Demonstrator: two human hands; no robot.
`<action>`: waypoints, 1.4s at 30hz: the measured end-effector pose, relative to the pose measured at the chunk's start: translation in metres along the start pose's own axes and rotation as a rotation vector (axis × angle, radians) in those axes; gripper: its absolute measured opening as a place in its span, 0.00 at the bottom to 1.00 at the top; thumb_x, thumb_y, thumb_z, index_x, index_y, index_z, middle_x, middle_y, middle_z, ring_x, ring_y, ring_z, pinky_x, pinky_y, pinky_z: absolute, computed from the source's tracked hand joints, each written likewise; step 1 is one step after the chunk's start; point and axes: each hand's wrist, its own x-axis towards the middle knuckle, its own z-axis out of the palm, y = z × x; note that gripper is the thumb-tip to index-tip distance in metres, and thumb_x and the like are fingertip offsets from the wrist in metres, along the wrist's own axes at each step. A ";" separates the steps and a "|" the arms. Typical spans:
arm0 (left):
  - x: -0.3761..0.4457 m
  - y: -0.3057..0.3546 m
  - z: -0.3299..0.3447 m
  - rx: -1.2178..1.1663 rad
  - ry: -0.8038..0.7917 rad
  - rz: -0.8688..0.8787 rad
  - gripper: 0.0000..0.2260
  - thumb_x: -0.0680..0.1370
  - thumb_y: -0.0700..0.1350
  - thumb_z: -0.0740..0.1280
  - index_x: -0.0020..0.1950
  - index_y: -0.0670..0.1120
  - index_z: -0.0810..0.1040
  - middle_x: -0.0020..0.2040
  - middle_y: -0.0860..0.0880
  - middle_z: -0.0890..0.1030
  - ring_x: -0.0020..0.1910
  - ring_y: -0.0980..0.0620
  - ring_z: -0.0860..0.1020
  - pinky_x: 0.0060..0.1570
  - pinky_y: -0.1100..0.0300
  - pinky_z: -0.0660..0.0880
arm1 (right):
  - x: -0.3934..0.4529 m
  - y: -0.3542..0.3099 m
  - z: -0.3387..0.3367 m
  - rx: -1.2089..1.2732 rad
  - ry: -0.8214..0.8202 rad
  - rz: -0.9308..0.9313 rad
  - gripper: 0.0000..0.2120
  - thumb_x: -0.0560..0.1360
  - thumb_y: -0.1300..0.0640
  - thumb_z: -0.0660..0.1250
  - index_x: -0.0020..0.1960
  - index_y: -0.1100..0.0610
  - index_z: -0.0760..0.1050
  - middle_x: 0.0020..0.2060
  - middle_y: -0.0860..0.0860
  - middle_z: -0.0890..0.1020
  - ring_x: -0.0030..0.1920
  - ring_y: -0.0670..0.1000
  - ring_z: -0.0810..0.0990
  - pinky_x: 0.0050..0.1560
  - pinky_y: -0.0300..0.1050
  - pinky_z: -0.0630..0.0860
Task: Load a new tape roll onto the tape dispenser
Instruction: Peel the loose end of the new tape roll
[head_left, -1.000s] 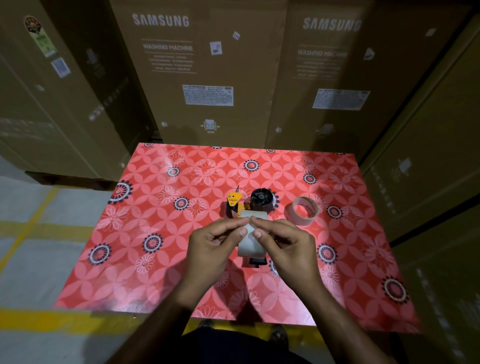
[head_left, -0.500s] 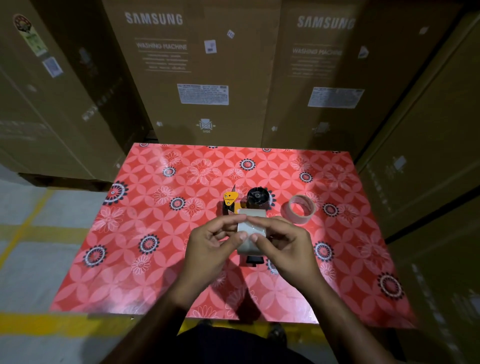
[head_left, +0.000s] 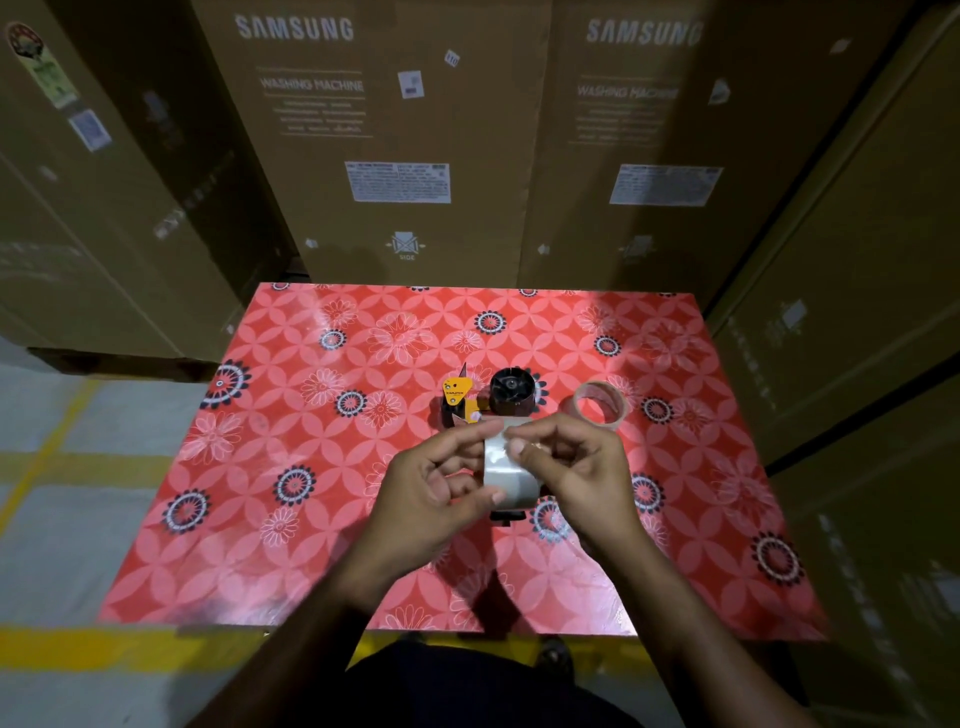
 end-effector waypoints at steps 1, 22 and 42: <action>0.000 -0.001 0.001 0.003 -0.011 -0.002 0.25 0.73 0.28 0.73 0.66 0.47 0.79 0.50 0.50 0.85 0.46 0.50 0.84 0.47 0.57 0.81 | 0.001 0.001 0.000 0.009 0.015 0.009 0.03 0.71 0.57 0.75 0.45 0.53 0.86 0.34 0.58 0.83 0.35 0.54 0.81 0.38 0.50 0.75; 0.005 -0.008 -0.003 0.153 0.159 0.017 0.15 0.75 0.32 0.74 0.58 0.47 0.83 0.51 0.48 0.84 0.49 0.53 0.83 0.47 0.62 0.79 | 0.004 0.018 -0.002 0.044 -0.217 0.193 0.11 0.75 0.56 0.74 0.53 0.62 0.83 0.43 0.59 0.85 0.45 0.56 0.84 0.48 0.56 0.80; 0.010 -0.009 -0.009 0.452 0.278 0.158 0.03 0.75 0.41 0.75 0.41 0.46 0.83 0.44 0.55 0.84 0.49 0.53 0.83 0.52 0.61 0.77 | 0.005 0.022 -0.006 -0.013 -0.354 0.217 0.10 0.76 0.55 0.71 0.51 0.62 0.81 0.43 0.68 0.80 0.43 0.63 0.82 0.42 0.65 0.78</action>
